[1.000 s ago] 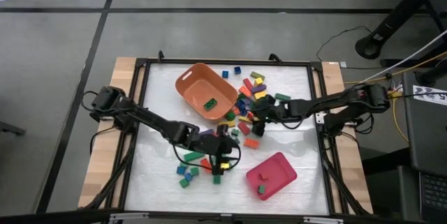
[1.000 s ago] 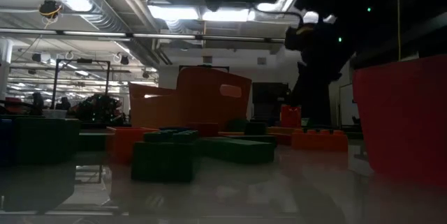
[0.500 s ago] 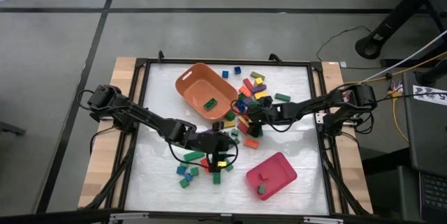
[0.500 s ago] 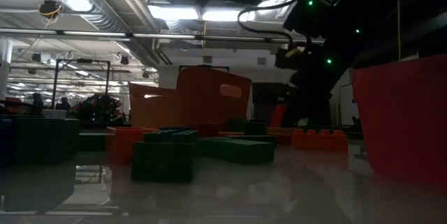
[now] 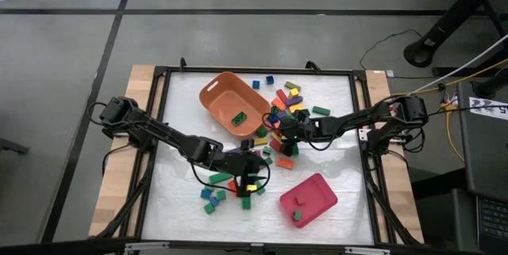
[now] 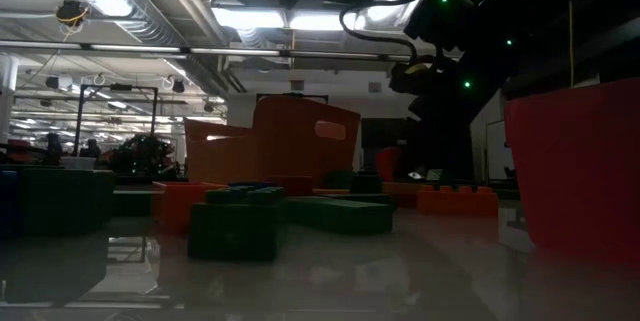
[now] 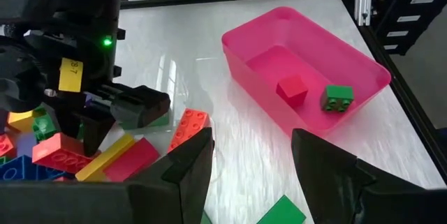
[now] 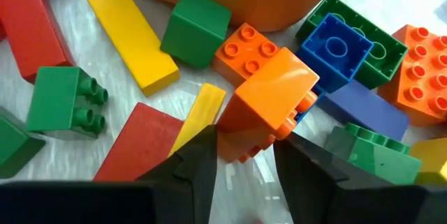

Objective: Sort blocks by size
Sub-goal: Put the large orange game piece into the orange bin

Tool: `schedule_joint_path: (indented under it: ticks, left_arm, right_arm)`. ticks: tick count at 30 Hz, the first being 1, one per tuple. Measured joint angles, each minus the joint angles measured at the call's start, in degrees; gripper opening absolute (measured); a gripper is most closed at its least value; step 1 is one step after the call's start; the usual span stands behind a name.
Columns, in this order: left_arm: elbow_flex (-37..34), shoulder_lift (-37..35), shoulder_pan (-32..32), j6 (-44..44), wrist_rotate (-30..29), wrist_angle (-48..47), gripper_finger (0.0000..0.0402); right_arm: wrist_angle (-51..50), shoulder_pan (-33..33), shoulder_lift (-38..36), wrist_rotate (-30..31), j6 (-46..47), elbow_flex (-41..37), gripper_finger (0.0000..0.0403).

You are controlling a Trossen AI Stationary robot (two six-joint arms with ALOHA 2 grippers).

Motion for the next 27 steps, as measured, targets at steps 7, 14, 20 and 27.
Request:
schedule_joint_path:
  ticks: [7,14,20,27]
  left_arm:
    - [-0.01,0.0,0.0,0.0,0.0,0.0,0.0182]
    - [-0.02,0.0,0.0,-0.86,0.0,0.0,0.0182]
    - [-0.07,0.0,0.0,-1.27,0.0,-1.1,0.0182]
    - [-0.07,0.0,0.0,-1.27,0.0,-1.07,0.0182]
  right_arm:
    - [0.0,0.0,0.0,-2.17,1.38,0.0,0.014]
    - [-0.02,-0.03,-0.04,-2.43,3.12,0.0,0.016]
    - [-0.2,-1.61,-0.04,-2.58,8.59,0.02,0.0218]
    - [-0.12,-3.08,-0.04,-2.6,11.05,0.02,0.0257]
